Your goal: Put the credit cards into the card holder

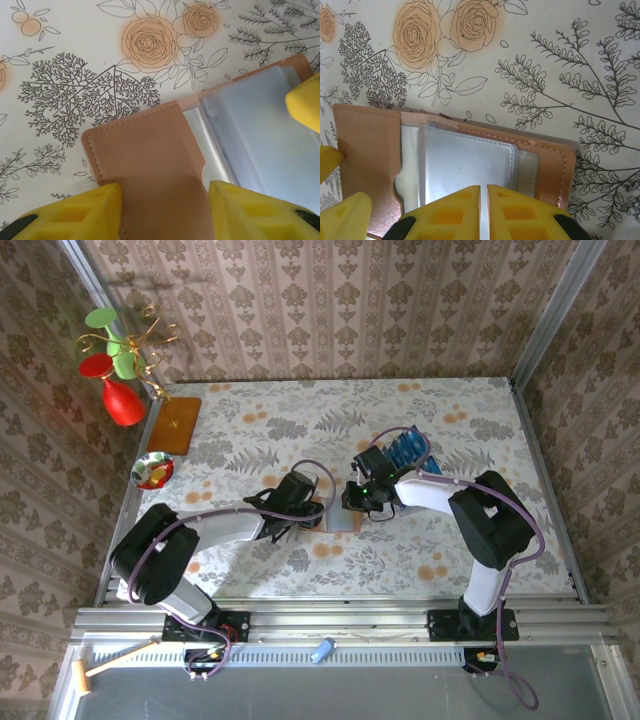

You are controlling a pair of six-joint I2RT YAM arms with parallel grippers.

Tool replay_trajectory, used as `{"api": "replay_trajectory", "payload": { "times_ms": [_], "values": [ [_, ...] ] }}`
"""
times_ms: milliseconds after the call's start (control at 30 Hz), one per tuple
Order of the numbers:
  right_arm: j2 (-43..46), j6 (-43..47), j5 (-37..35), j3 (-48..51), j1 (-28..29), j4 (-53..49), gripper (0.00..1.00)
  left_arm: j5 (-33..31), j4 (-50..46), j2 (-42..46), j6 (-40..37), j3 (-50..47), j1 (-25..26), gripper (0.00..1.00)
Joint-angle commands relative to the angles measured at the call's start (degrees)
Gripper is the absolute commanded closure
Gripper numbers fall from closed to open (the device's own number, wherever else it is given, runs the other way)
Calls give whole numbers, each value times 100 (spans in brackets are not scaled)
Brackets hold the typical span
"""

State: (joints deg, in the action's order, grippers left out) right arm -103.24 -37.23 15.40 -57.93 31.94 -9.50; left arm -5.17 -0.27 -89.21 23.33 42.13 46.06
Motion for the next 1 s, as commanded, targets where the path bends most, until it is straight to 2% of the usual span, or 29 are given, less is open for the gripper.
{"api": "replay_trajectory", "payload": {
  "times_ms": [0,433,967],
  "values": [
    [-114,72,-6,58,14,26,87,-35,108,-153,-57,-69,10,50],
    [-343,-102,121,-34,163,237,88,8,265,-130,-92,-93,-5,49],
    [-361,-179,130,38,181,337,88,435,1043,233,-115,-479,33,40]
  ]
}}
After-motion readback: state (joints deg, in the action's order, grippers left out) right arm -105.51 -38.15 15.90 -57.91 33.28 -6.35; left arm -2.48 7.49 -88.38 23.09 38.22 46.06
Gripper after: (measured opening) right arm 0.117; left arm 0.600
